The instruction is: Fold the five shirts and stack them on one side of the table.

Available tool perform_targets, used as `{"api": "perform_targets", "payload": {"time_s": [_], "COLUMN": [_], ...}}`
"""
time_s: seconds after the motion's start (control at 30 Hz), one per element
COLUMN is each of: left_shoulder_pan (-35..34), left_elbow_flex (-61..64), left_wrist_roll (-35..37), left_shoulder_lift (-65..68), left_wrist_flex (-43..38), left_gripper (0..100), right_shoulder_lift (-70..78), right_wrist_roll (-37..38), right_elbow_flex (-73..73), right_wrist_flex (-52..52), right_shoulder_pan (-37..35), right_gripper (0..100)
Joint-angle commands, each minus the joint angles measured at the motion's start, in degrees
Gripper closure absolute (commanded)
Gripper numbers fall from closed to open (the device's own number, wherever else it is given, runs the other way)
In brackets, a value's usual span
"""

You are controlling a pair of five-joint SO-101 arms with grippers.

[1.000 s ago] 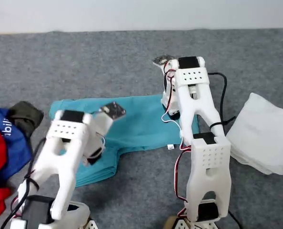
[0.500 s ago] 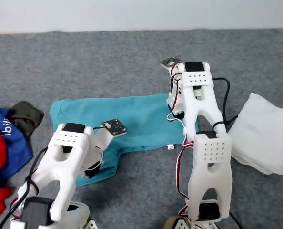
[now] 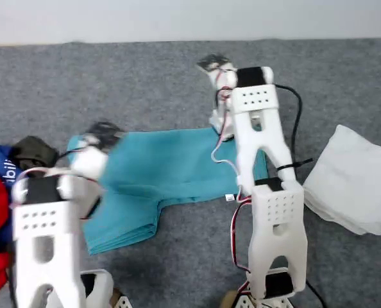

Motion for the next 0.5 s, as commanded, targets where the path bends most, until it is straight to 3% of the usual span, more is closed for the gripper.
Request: {"api": "perform_targets", "payload": {"time_s": [0.0,0.2,0.37,0.47], "left_shoulder_pan": [-14.95,-34.55,-42.46,-46.59], "left_elbow_flex": [-2.07,-1.8,-1.8,-2.24], "left_wrist_roll": [0.44,0.44,-1.05,-1.14], "left_shoulder_lift": [-2.64,-0.62,5.8,11.34], "left_wrist_flex": [-0.53,-6.86,-10.02,-12.13], "left_gripper": [99,99,99,99], "right_shoulder_lift": [-8.75,-16.84,-19.74,-19.74], "right_wrist_roll": [3.96,6.33,9.05,9.32], "right_elbow_flex": [4.66,18.73,26.64,29.01], "right_wrist_flex": [2.59,2.42,2.42,2.33], "right_shoulder_pan": [-5.32,-16.48,-28.09,-35.21], "right_gripper": [98.9,98.9,98.0,90.3]}}
